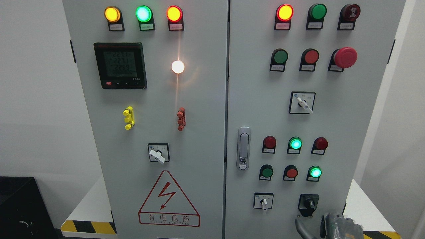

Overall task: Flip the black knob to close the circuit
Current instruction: 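Reach the right hand up to the black rotary knob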

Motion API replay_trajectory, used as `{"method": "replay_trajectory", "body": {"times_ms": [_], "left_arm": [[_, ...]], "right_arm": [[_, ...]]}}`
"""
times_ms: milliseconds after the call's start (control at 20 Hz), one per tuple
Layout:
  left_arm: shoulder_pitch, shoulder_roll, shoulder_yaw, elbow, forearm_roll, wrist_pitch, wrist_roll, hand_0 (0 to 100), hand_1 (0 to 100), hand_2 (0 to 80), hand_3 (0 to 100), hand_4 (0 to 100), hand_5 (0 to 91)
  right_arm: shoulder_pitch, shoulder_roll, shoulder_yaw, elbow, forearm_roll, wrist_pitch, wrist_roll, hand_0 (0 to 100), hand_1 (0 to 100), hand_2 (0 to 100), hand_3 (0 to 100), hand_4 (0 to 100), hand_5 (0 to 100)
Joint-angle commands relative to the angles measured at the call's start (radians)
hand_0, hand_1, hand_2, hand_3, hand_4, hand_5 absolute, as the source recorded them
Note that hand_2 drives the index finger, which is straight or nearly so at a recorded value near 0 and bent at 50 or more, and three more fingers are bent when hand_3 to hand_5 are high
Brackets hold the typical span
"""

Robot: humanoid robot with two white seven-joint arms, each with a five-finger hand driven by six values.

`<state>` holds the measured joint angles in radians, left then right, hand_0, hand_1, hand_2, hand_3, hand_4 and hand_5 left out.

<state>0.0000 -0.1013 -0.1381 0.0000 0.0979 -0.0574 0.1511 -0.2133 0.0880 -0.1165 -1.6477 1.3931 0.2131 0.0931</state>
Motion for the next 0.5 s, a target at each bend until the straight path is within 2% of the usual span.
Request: {"method": "replay_trajectory", "body": {"times_ms": [0,350,450], "left_arm": [[0.023,0.0,0.0,-0.031,0.0,0.001,-0.001,12,56,0.0,0,0,0.0],[0.023,0.0,0.0,-0.031,-0.001,0.001,-0.001,12,56,0.0,0,0,0.0],[0.021,0.0,0.0,-0.031,0.0,0.001,-0.001,12,56,0.0,0,0,0.0]], "right_arm": [[-0.024,-0.008,-0.002,0.002,0.001,0.0,0.014,0,0,88,100,88,89],[-0.031,-0.01,-0.003,0.011,0.003,0.002,0.02,0,0,88,100,88,88],[-0.031,-0.022,-0.003,0.019,0.007,0.002,0.017,0,0,88,100,88,88]]}}
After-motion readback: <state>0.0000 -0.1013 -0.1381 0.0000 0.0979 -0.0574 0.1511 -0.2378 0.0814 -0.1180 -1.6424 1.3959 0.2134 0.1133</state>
